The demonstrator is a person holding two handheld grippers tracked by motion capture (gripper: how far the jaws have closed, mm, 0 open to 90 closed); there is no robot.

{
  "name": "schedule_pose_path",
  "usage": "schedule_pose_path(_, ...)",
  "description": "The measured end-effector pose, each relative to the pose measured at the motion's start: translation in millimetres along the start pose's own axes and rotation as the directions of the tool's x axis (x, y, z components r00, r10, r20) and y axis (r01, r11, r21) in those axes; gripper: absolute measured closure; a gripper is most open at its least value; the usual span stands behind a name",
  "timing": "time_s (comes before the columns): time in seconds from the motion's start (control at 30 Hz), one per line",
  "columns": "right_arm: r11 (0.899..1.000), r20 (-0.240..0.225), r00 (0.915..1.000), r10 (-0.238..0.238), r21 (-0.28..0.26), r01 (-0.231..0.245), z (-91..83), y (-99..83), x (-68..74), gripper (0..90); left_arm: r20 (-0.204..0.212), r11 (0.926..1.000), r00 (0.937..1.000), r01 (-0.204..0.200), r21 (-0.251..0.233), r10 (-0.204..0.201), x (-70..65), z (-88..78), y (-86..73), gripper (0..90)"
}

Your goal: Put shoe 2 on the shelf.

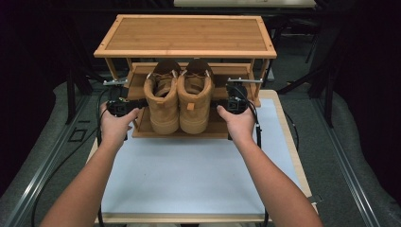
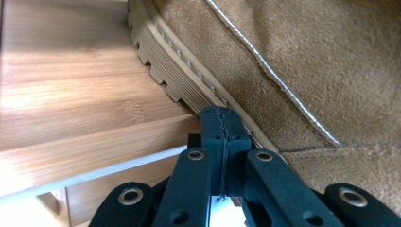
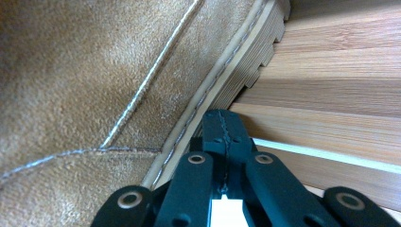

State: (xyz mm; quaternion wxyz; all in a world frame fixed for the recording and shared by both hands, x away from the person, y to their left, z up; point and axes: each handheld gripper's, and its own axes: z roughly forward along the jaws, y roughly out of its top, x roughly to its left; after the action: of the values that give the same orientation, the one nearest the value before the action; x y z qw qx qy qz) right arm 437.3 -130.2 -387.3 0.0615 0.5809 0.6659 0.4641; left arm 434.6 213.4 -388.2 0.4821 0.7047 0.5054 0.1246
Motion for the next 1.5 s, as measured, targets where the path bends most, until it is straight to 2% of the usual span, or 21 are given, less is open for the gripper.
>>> schedule_pose_path(0.03,1.000,-0.005,1.0000,-0.005,0.001,0.005,-0.1,0.8,-0.2,90.0,0.000,0.9999,0.9999,-0.011,0.002,0.011,0.3,-0.1,-0.2,90.0)
schedule_pose_path(0.07,1.000,-0.005,1.0000,-0.005,0.001,0.005,-0.1,0.8,-0.2,90.0,0.000,0.9999,0.9999,-0.011,0.002,0.011,0.3,-0.1,-0.2,90.0)
schedule_pose_path(0.1,0.999,0.009,0.9996,-0.025,0.020,0.025,-1.4,2.4,-0.4,90.0,0.006,1.0000,1.0000,-0.005,0.001,0.005,1.0,-0.2,-0.3,90.0)
schedule_pose_path(0.17,1.000,0.007,0.9996,-0.026,0.016,0.026,-0.7,2.3,-0.6,90.0,0.013,0.9999,0.9999,0.009,0.006,-0.009,2.3,-0.7,-0.8,90.0)
schedule_pose_path(0.23,0.999,0.007,0.9995,-0.030,0.033,0.030,-2.3,2.3,-0.8,90.0,0.008,0.9999,1.0000,-0.002,0.012,0.002,1.2,-1.7,-1.5,90.0)
schedule_pose_path(0.3,0.999,-0.015,0.9997,-0.021,0.029,0.021,-4.2,1.3,-2.2,90.0,0.006,0.9996,1.0000,-0.008,0.025,0.008,-1.1,-4.1,-2.2,90.0)
schedule_pose_path(0.4,0.998,-0.037,0.9992,-0.016,0.060,0.018,-9.4,0.1,-2.3,90.0,0.004,0.9988,0.9998,-0.021,0.043,0.021,-3.9,-7.4,-3.7,90.0)
schedule_pose_path(0.53,0.992,-0.053,0.9968,-0.061,0.104,0.066,-16.6,-6.3,1.4,90.0,0.030,0.9965,0.9990,-0.036,0.076,0.034,-5.3,-14.7,-12.2,90.0)
schedule_pose_path(0.7,0.982,-0.091,0.9929,-0.077,0.167,0.092,-24.6,-21.3,1.0,90.0,0.046,0.9956,0.9984,-0.036,0.087,0.032,-1.6,-23.1,-27.5,90.0)
schedule_pose_path(0.93,0.977,-0.107,0.9905,-0.085,0.187,0.104,-28.3,-35.7,-1.3,90.0,0.073,0.9915,0.9959,-0.061,0.115,0.053,-5.8,-25.6,-38.1,90.0)
schedule_pose_path(1.07,0.974,-0.122,0.9882,-0.093,0.196,0.116,-26.3,-41.0,0.9,90.0,0.095,0.9889,0.9934,-0.076,0.128,0.064,-12.6,-26.8,-43.3,90.0)
schedule_pose_path(1.1,0.973,-0.136,0.9867,-0.088,0.199,0.114,-24.7,-42.4,3.8,90.0,0.088,0.9886,0.9937,-0.081,0.127,0.070,-13.8,-26.9,-43.1,90.0)
schedule_pose_path(1.13,0.974,-0.123,0.9876,-0.097,0.195,0.120,-24.2,-43.1,6.0,90.0,0.085,0.9886,0.9942,-0.077,0.129,0.066,-14.1,-27.0,-42.5,90.0)
schedule_pose_path(1.17,0.969,-0.114,0.9873,-0.111,0.209,0.133,-25.3,-42.7,7.6,90.0,0.087,0.9887,0.9941,-0.075,0.130,0.064,-13.9,-27.3,-41.6,90.0)
schedule_pose_path(1.27,0.974,-0.114,0.9876,-0.108,0.186,0.128,-26.4,-42.3,10.1,90.0,0.098,0.9890,0.9941,-0.060,0.135,0.047,-14.2,-28.7,-38.2,90.0)
schedule_pose_path(1.33,0.974,-0.121,0.9870,-0.105,0.188,0.127,-28.6,-40.3,10.8,90.0,0.091,0.9874,0.9941,-0.071,0.141,0.059,-16.3,-30.9,-33.3,90.0)
schedule_pose_path(1.5,0.979,-0.128,0.9864,-0.102,0.160,0.123,-36.6,-32.7,16.3,90.0,0.090,0.9916,0.9944,-0.065,0.111,0.055,-19.4,-36.8,-24.9,90.0)
